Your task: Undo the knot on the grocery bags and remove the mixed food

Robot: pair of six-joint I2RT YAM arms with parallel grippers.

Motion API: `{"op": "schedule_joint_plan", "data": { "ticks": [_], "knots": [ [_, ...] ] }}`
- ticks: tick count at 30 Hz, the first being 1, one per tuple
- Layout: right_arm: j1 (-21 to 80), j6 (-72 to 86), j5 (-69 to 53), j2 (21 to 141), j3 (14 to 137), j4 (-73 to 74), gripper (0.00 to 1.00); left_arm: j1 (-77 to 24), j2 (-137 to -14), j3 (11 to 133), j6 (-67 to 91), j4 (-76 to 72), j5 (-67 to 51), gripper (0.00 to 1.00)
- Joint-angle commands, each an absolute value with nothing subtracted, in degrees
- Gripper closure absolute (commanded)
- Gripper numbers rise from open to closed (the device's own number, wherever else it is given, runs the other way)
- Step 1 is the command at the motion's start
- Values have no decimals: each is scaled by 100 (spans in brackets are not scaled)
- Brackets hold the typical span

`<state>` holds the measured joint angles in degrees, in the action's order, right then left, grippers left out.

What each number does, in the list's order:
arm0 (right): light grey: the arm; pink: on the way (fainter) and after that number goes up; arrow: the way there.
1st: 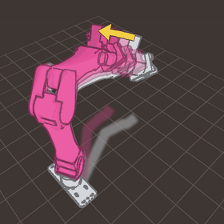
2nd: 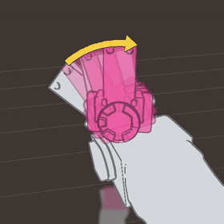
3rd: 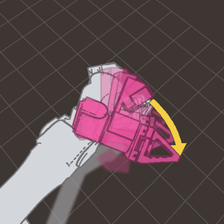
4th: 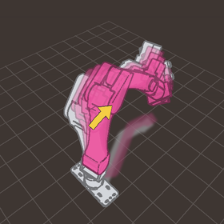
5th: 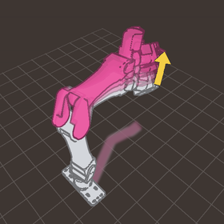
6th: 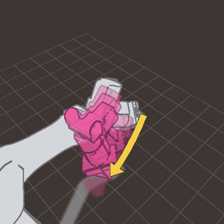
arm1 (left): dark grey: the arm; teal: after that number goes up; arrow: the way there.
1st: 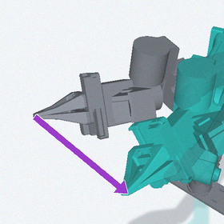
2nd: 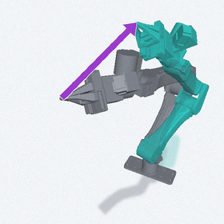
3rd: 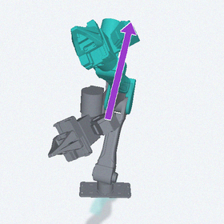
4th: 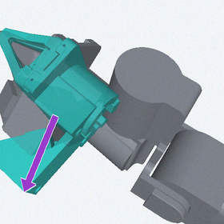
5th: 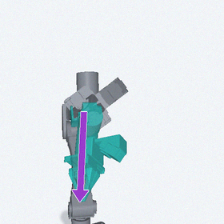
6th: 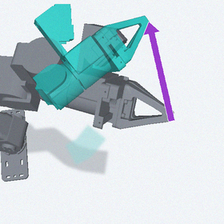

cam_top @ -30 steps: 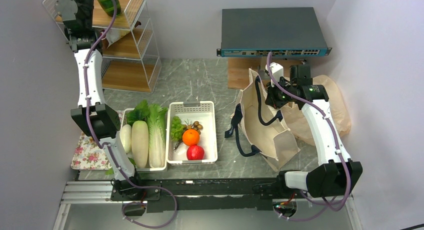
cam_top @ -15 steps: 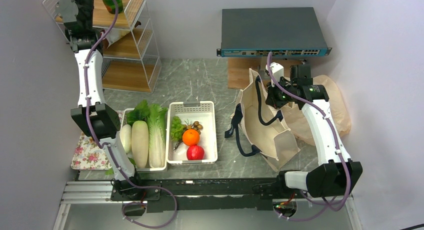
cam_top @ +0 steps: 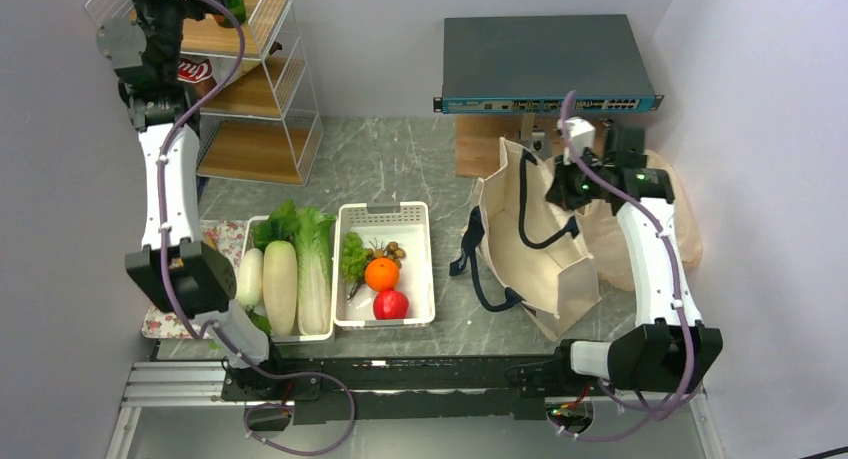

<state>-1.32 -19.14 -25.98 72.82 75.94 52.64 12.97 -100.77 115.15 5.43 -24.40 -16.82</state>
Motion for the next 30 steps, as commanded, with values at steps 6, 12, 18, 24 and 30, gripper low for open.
{"op": "schedule_joint_plan", "data": {
  "ticks": [6, 12, 18, 24, 30],
  "knots": [
    [-2127, -1644, -2794, 7420, 7863, 4706, 100, 1633, -7830, 10096, -912, -1012, -2305, 1],
    [-2440, -2003, -2922, 7519, 7799, 4989, 60, 1630, -7024, 9680, -1308, 1616, -2524, 1],
    [-2497, -2108, -3525, 7196, 8053, 5113, 6, 1632, -7452, 10628, -1679, 4801, -2213, 1],
    [-2498, -1792, -4128, 6934, 8233, 4927, 0, 1634, -8134, 11114, -1603, 7143, -2225, 1],
    [-2497, -1515, -4217, 6800, 8226, 4729, 0, 1624, -7824, 10208, -1756, 7436, -2283, 1]
  ]
}}
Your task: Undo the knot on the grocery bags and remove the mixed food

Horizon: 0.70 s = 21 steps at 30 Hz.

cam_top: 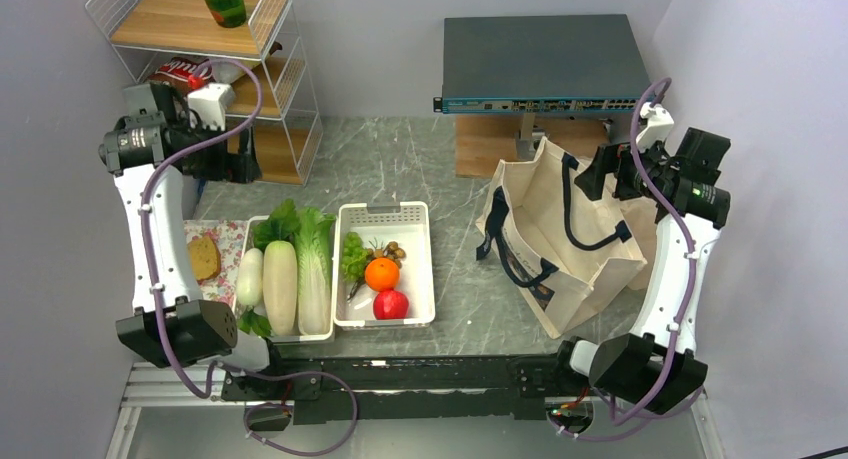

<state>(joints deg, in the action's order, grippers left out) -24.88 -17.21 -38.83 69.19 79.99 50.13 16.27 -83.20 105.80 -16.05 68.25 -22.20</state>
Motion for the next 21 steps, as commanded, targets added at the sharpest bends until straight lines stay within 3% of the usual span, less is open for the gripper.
{"op": "schedule_joint_plan", "data": {
  "ticks": [1, 12, 21],
  "knots": [
    [-2488, -1520, -4256, 6758, 8220, 4758, 0, 1610, -7715, 10056, -1825, 7311, -2366, 1],
    [-1649, -2195, -3458, 6120, 7834, 5656, 0, -507, -7764, 9364, -1641, 6518, -921, 0],
    [-1066, -2085, -2780, 5683, 8086, 6168, 0, -782, -7102, 8917, -1402, 6323, -899, 1]
  ]
}}
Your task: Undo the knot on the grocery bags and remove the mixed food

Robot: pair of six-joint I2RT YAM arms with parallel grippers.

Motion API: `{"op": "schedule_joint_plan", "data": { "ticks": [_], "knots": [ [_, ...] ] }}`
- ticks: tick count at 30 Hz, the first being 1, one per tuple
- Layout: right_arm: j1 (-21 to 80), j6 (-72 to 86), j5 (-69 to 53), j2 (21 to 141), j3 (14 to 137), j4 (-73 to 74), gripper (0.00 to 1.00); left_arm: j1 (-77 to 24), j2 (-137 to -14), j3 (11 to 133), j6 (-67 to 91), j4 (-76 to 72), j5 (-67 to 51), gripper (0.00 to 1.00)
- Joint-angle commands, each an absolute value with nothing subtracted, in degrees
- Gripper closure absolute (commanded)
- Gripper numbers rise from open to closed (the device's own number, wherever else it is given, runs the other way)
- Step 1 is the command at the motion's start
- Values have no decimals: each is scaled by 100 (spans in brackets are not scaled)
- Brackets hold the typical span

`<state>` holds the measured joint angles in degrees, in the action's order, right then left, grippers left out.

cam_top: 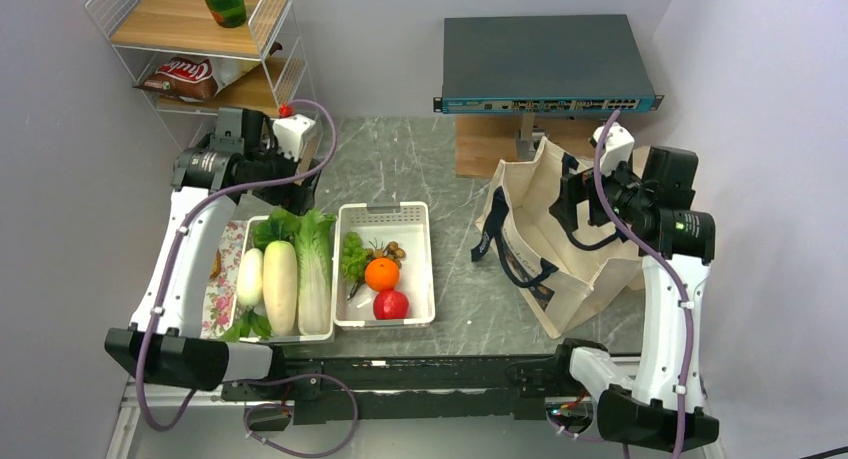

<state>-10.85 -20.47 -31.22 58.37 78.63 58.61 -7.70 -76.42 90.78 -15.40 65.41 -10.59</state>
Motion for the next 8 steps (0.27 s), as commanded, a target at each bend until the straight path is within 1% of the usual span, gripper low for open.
{"op": "schedule_joint_plan", "data": {
  "ticks": [1, 8],
  "knots": [
    [-1062, -2089, -2768, 5645, 8112, 6229, 0, -782, -7001, 8864, -1395, 6297, -880, 1],
    [-1057, -1960, -2687, 5410, 8051, 6284, 0, -782, -6902, 9166, -1300, 6378, -997, 1]
  ]
}}
